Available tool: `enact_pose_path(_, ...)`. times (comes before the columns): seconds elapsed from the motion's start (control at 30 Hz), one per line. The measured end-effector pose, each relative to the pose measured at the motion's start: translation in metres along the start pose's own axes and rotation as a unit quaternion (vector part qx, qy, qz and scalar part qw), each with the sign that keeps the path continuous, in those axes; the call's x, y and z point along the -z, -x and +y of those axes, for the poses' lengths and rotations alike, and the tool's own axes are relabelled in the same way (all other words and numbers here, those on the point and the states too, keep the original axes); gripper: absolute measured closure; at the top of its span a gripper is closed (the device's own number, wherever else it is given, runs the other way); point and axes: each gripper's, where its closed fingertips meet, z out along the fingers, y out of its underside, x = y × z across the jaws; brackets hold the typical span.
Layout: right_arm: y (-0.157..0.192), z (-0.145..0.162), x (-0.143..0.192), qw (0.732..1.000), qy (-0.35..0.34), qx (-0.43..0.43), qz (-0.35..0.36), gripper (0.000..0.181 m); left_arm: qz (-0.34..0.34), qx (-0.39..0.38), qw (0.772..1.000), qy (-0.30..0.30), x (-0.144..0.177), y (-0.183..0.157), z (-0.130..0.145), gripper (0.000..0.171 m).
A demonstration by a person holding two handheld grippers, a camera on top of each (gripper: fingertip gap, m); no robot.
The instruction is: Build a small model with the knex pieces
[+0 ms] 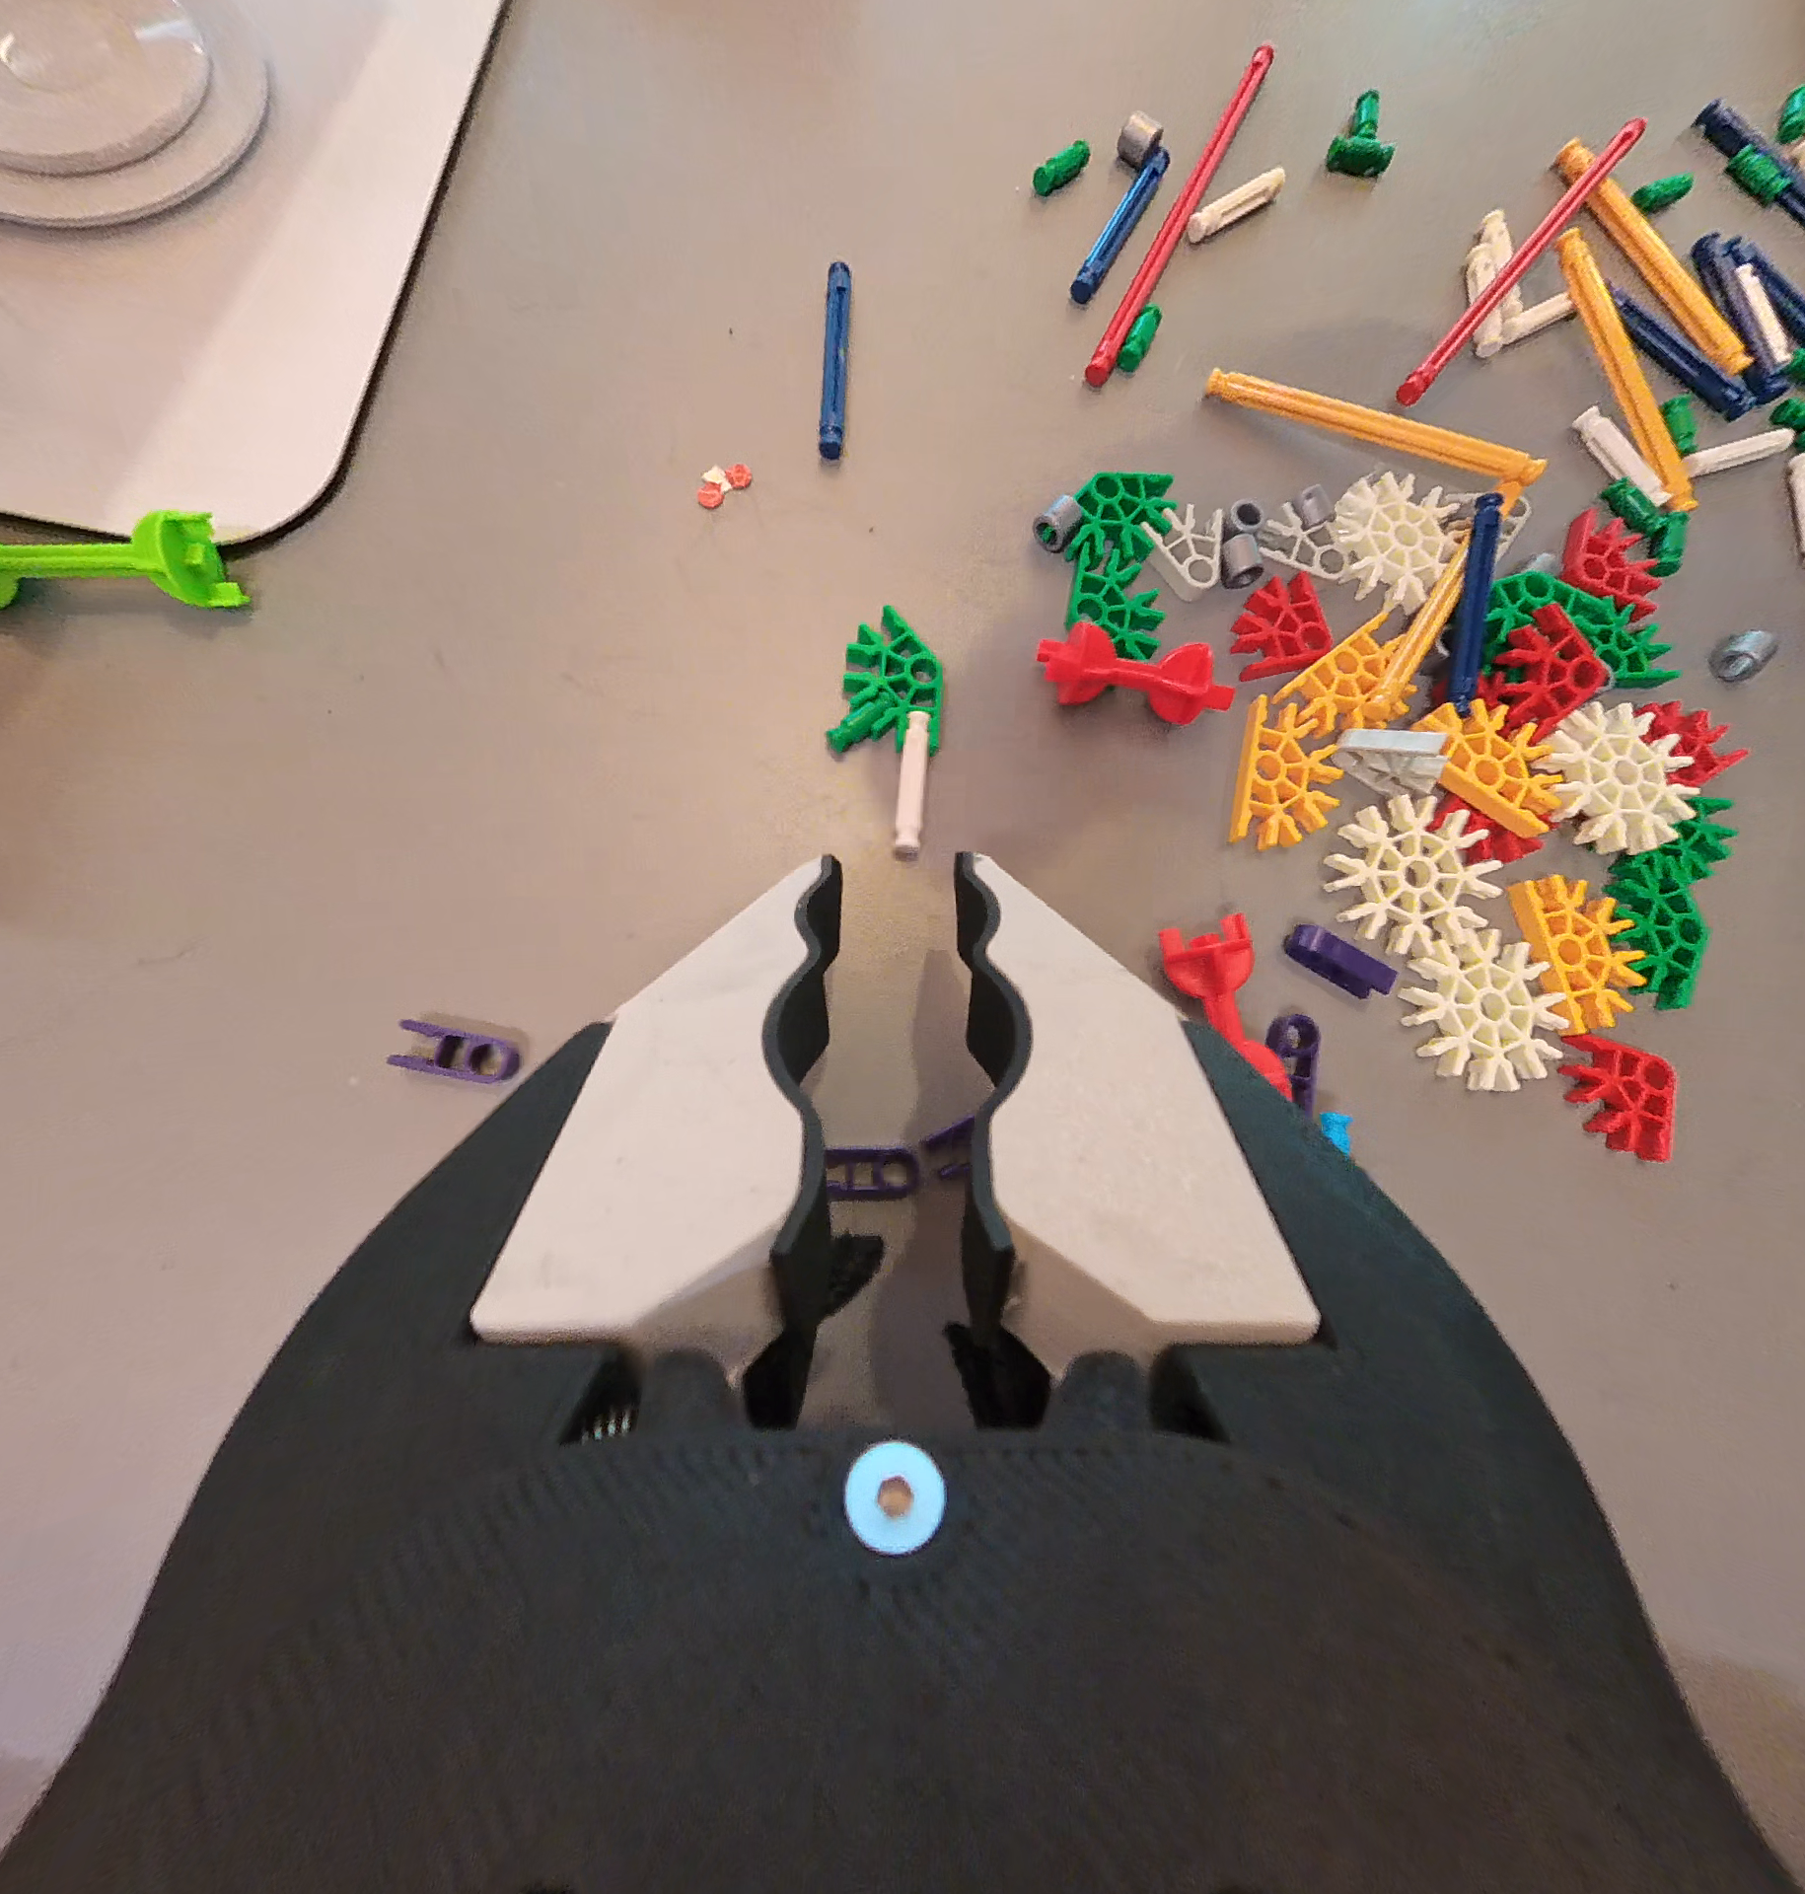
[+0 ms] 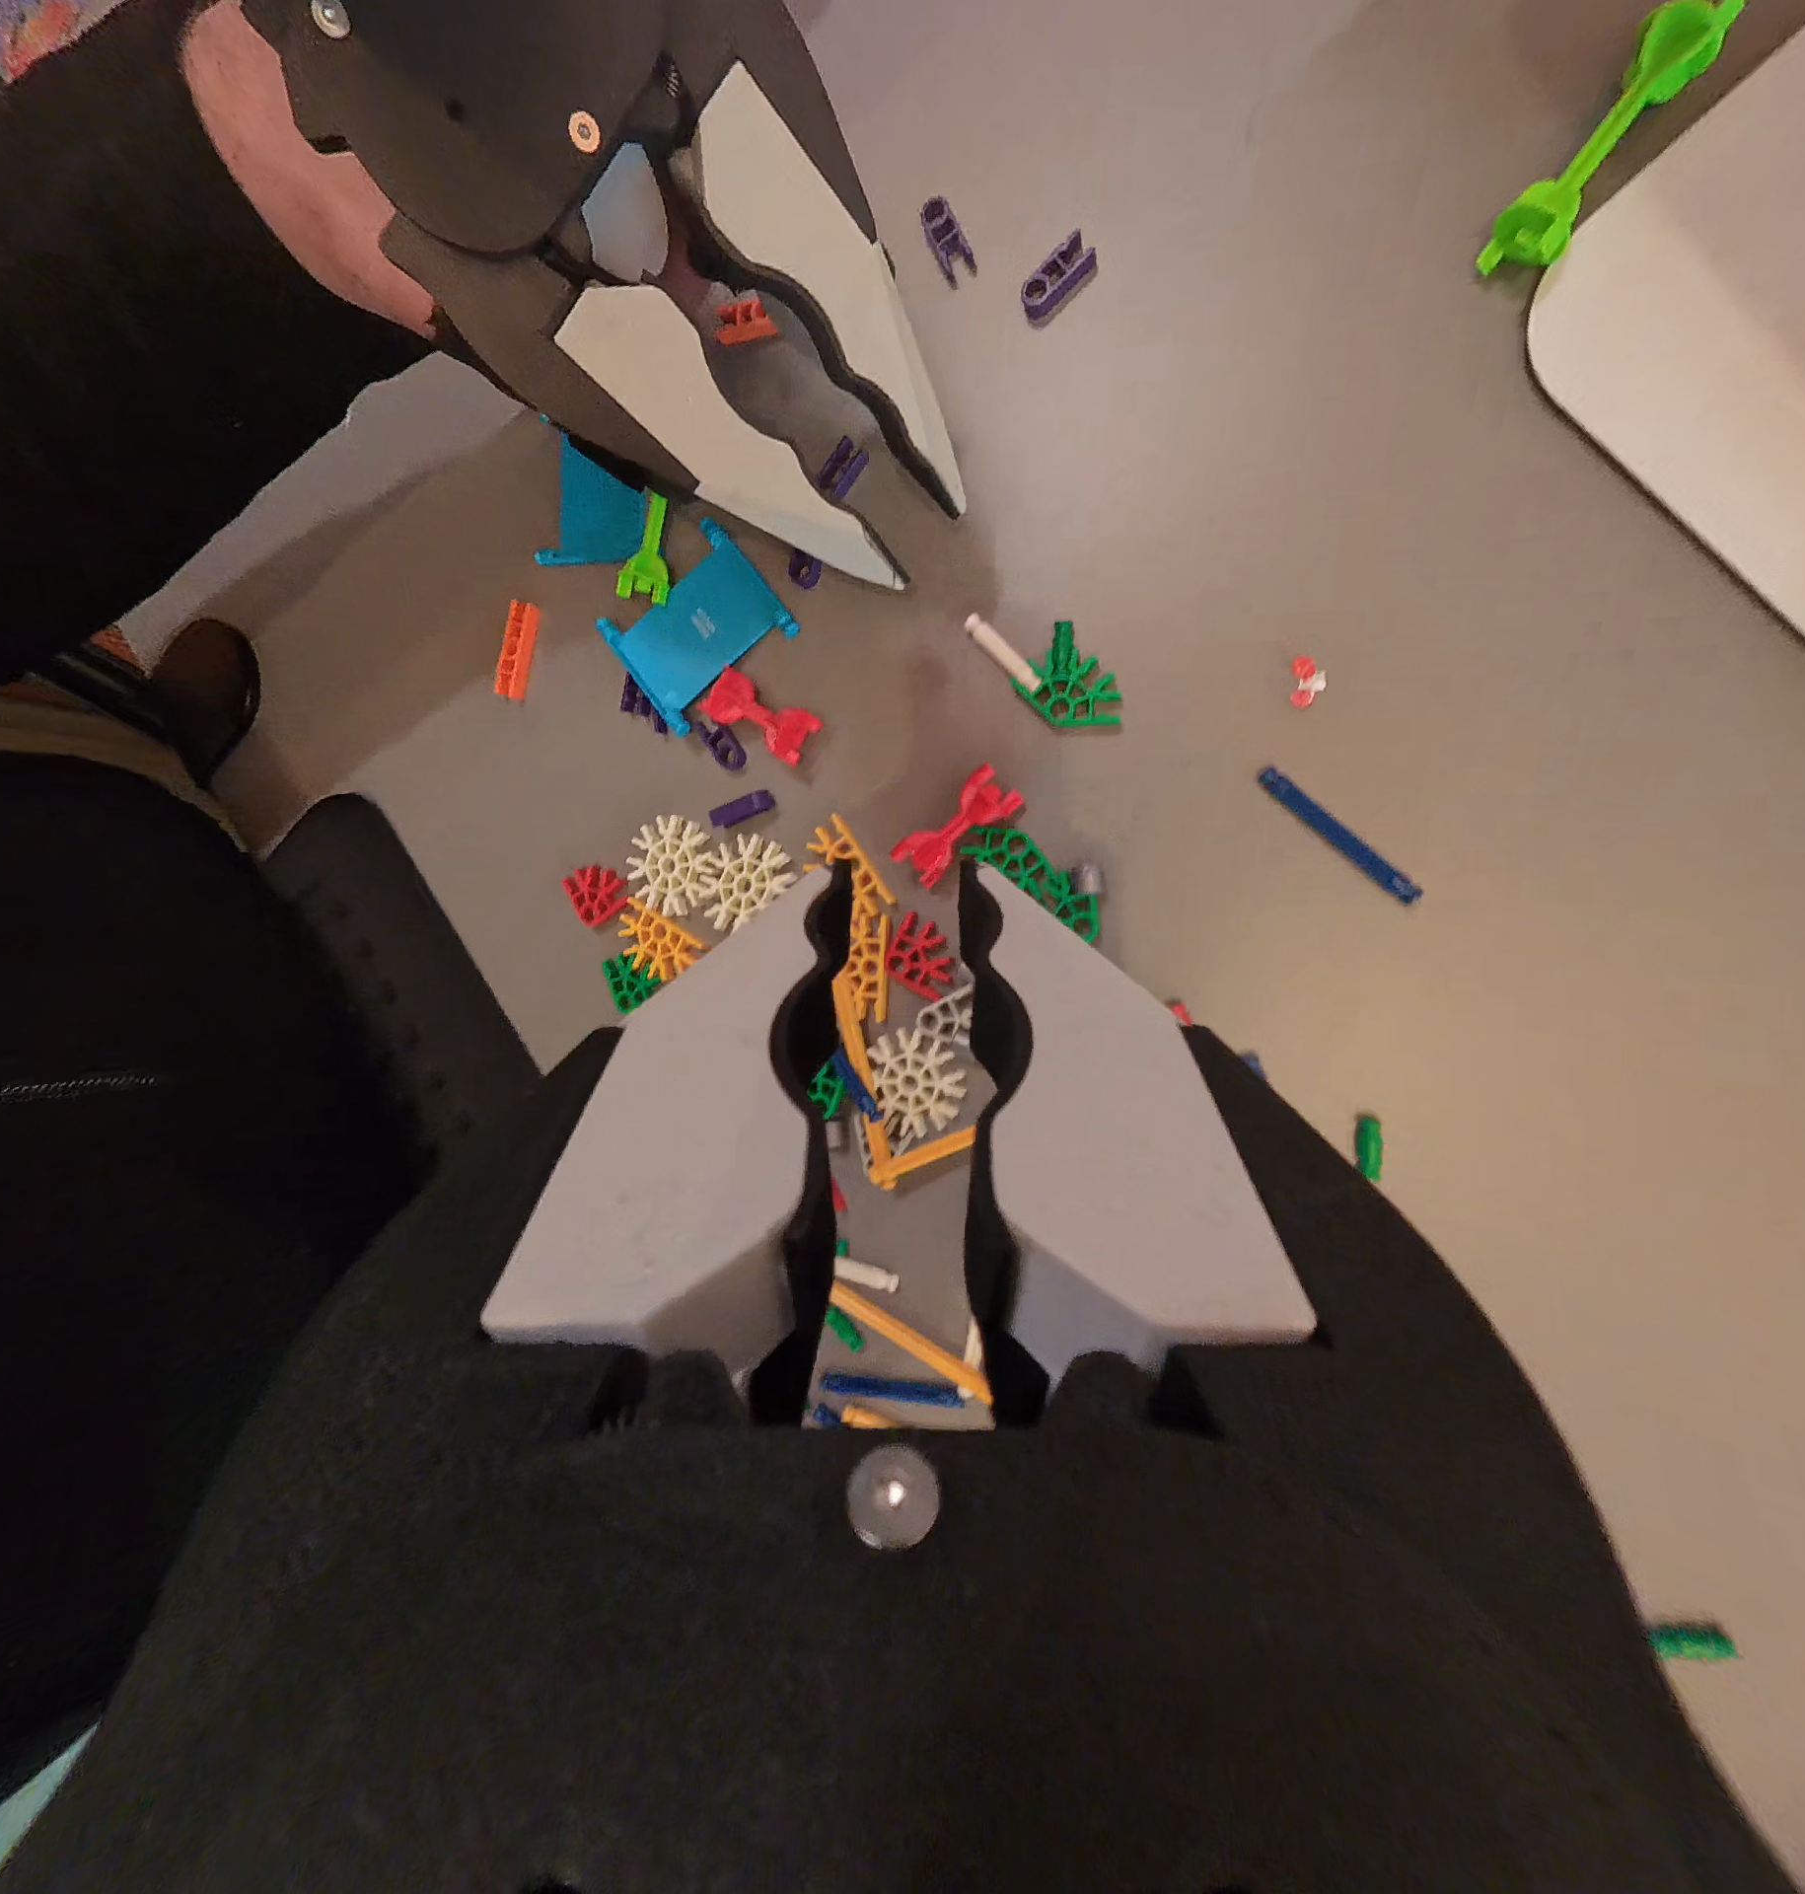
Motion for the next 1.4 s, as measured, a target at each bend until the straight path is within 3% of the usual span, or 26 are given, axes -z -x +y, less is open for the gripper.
enact_pose_path(0.13,0.023,0.009,0.016,0.999,-0.032,0.022,-0.020,0.163,-0.011,0.005,1.000,0.007,-0.002,-0.007,0.000,0.149)
enact_pose_path(0.4,0.018,0.038,0.019,0.998,-0.030,0.043,-0.022,0.161,-0.050,0.017,0.998,0.036,-0.011,-0.010,0.005,0.145)
enact_pose_path(0.77,0.001,0.071,0.024,0.998,-0.033,0.053,-0.022,0.156,-0.092,0.044,0.994,0.047,-0.015,0.002,0.007,0.144)
enact_pose_path(0.97,-0.023,0.084,0.028,0.998,-0.031,0.060,0.016,0.155,-0.097,0.047,0.992,0.063,-0.020,0.006,0.011,0.143)
enact_pose_path(1.4,-0.041,0.097,0.003,0.993,0.008,0.119,0.027,0.155,-0.106,0.042,0.990,0.084,-0.024,0.020,0.014,0.141)
